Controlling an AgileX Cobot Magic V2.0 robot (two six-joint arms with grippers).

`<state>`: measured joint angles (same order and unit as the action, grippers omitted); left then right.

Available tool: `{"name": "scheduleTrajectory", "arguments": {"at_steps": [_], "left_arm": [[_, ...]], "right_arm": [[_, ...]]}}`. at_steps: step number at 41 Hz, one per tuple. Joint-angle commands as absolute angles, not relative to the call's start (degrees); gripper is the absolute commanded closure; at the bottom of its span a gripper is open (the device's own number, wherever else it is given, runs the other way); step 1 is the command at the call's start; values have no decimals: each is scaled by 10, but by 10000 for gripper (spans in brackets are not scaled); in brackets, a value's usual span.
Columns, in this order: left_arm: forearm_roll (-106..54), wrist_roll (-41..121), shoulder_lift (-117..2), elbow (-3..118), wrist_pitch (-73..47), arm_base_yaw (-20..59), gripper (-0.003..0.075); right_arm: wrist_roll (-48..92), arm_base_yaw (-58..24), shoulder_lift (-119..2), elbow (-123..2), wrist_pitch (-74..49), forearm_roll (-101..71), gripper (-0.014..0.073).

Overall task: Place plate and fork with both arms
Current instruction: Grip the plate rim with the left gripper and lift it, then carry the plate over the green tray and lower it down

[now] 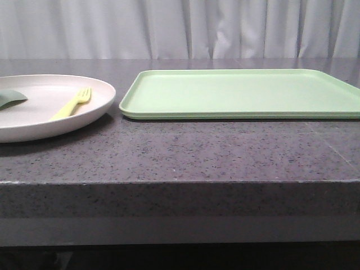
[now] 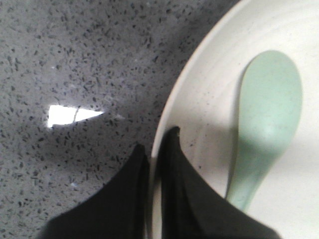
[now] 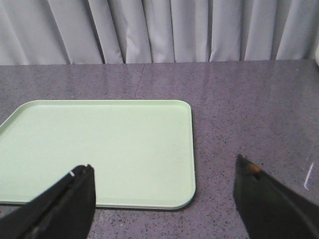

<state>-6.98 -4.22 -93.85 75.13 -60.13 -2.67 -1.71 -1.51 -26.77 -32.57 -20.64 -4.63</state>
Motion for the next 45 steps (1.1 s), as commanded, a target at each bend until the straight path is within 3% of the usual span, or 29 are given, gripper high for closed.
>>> {"name": "scheduleTrajectory", "arguments": {"at_steps": [1,9,18,33,45], "left_arm": [[-119,-10,-907,777,-593,-55,739],[-260,58,-906,810,-608,-110,739],[-310,65,-906,844,-598,-102,739],[-312,25,-979,939,-573,33,739],[-311,-36,-1099,1088,-572,155,739]], "right_arm": [[-11,-13,-274,-345,-167,-46,1],[-11,-13,-274,-345,-167,-46,1],[-11,-13,-274,-345,-167,-46,1],[-11,-13,-274,-345,-167,-46,1],[-11,-13,-274,-345,-170,-46,1]]}}
